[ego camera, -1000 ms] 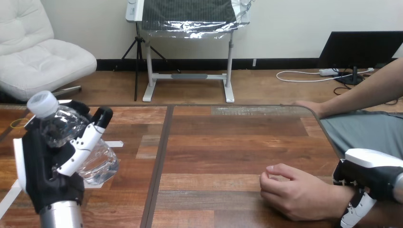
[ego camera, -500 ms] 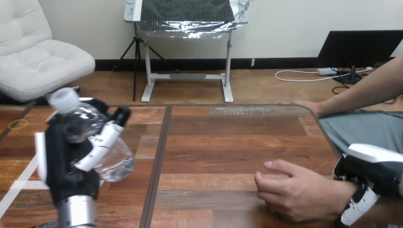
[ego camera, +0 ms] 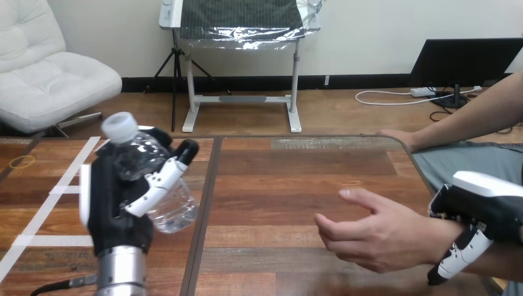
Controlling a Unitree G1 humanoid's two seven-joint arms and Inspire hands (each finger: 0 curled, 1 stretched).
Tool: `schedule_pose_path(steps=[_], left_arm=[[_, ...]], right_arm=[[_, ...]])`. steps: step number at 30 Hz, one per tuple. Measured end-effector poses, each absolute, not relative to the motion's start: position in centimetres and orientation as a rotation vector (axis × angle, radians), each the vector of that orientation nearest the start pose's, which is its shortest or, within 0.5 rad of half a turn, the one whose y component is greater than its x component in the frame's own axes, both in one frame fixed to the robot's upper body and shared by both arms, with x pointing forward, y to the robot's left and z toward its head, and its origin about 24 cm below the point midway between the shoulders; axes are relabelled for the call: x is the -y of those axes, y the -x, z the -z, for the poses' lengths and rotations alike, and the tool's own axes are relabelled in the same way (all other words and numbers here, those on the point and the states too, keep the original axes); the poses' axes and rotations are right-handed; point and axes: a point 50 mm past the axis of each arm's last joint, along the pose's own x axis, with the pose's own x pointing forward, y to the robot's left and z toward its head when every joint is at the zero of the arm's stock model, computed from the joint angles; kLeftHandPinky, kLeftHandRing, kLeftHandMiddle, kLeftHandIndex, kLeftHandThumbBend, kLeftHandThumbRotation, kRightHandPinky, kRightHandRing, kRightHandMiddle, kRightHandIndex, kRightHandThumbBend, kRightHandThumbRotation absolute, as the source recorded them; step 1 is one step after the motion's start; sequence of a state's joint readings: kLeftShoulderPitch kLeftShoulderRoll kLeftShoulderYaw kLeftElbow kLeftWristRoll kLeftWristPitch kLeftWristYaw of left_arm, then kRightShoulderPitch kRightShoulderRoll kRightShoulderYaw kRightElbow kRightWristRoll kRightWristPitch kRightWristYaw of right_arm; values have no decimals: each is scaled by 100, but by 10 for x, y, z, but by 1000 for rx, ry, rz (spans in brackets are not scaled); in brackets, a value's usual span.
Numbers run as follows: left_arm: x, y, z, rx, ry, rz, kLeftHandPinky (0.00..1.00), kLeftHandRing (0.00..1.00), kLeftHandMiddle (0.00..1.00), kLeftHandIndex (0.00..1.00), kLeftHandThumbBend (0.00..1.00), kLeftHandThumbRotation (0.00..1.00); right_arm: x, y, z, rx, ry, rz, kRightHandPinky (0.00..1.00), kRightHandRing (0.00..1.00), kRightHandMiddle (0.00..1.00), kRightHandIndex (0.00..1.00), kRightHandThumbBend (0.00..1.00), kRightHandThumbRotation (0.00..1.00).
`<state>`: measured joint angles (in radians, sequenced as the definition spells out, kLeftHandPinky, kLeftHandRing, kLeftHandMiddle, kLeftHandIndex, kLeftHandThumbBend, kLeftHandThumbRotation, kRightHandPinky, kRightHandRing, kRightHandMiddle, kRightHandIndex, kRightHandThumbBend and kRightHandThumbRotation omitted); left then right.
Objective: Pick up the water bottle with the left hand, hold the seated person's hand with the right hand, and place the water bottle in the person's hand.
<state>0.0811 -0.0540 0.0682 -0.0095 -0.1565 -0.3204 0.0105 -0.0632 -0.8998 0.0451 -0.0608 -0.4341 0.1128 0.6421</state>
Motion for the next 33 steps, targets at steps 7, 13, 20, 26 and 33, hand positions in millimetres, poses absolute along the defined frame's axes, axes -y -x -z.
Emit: schedule_pose_path(steps=[7, 13, 20, 26, 33], left_arm=[[-162, -240, -50, 236, 190, -119, 22, 27, 33, 37, 64, 0], [-157, -245, -46, 221, 197, -86, 22, 28, 33, 37, 66, 0], [-152, -251, -45, 208, 199, -62, 23, 28, 34, 37, 66, 0], [-147, -256, -46, 203, 197, -49, 24, 29, 35, 38, 65, 0], [-141, -264, -47, 199, 203, -16, 25, 30, 36, 39, 64, 0]], right_arm=[[275, -257, -108, -375, 1286, -516, 11, 17, 26, 31, 82, 0], [273, -258, -110, -351, 1292, -526, 11, 17, 26, 31, 82, 0], [269, -261, -113, -324, 1296, -535, 11, 16, 26, 31, 82, 0], [265, -265, -114, -307, 1302, -544, 11, 17, 26, 32, 82, 2], [261, -270, -114, -290, 1292, -553, 11, 17, 26, 31, 81, 2]])
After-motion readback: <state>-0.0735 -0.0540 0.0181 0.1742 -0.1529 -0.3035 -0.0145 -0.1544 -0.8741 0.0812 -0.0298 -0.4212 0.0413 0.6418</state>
